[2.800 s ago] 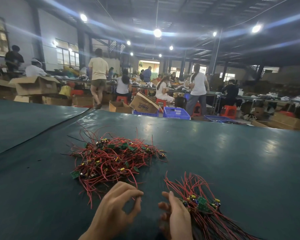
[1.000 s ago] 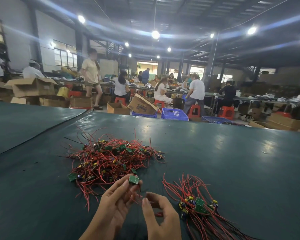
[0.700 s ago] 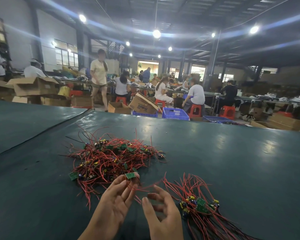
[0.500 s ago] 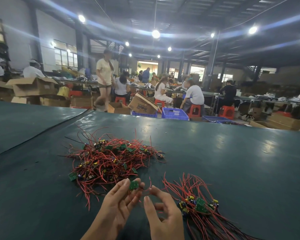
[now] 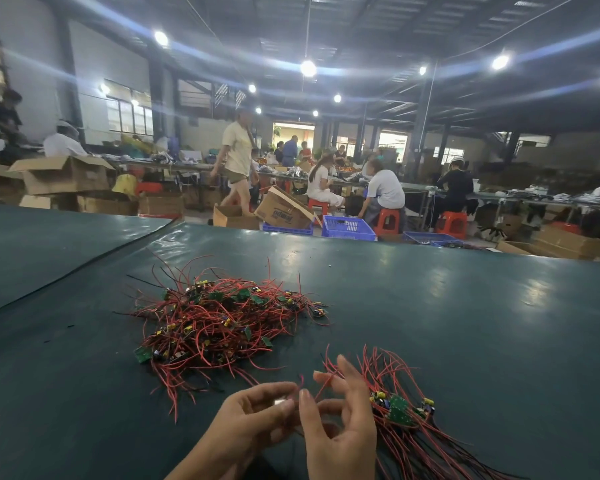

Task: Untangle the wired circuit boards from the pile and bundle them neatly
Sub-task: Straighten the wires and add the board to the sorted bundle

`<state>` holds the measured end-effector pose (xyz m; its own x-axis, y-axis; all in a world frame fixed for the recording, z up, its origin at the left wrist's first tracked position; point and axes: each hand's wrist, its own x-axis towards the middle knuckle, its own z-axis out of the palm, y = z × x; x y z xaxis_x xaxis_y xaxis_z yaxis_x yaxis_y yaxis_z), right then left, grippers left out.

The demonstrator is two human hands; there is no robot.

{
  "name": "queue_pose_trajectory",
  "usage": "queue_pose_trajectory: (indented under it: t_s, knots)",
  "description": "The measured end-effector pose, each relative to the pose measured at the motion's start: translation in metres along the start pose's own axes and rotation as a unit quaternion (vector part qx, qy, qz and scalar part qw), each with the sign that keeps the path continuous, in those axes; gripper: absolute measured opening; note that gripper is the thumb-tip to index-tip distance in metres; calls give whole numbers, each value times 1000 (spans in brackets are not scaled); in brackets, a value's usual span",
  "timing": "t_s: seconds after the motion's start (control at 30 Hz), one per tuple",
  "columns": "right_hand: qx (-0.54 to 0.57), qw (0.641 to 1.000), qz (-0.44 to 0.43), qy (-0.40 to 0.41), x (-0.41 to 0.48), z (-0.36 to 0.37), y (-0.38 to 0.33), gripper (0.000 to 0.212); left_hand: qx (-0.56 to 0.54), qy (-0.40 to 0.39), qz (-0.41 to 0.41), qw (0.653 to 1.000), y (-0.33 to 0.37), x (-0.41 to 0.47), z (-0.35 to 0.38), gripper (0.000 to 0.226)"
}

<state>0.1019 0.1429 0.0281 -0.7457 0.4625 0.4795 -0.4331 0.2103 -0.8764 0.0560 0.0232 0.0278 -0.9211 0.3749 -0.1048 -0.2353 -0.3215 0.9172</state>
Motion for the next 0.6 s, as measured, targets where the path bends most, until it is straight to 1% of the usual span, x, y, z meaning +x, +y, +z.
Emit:
queue_pose_trajectory:
  t_s: [0.1, 0.13, 0.17, 0.2, 0.23, 0.3, 0.33, 0.37, 0.5, 0.6]
  knots:
    - [16, 1000, 17, 5, 0, 1, 0, 89, -54, 53, 40, 996, 3, 4, -2, 43]
    - [14, 999, 33, -2, 0, 2, 0, 91, -65, 60, 53, 995, 4, 4, -2, 43]
    - [3, 998, 56, -17, -1, 2, -1, 89, -74, 64, 63, 993, 5, 3, -2, 43]
    - [-16, 996, 78, -38, -2, 3, -1, 80, -81, 67, 72, 992, 6, 2, -2, 44]
    - [-34, 993, 93, -58, -3, 4, 0, 65, -83, 70, 79, 991, 7, 1, -1, 46]
    - [-53, 991, 93, -79, -6, 6, 1, 34, -69, 68, 91, 991, 7, -1, 0, 52]
    - [-54, 991, 88, -81, -6, 7, 1, 25, -55, 64, 96, 992, 7, -1, 1, 55]
    - [-49, 992, 87, -81, -6, 7, 1, 21, -44, 60, 101, 992, 7, -2, 1, 58]
    - [-4, 992, 106, -64, -2, 5, -1, 14, -40, 43, 102, 993, 8, -3, 2, 61]
    - [3, 992, 111, -67, 1, 4, -1, 17, -59, 28, 79, 995, 8, -3, 1, 60]
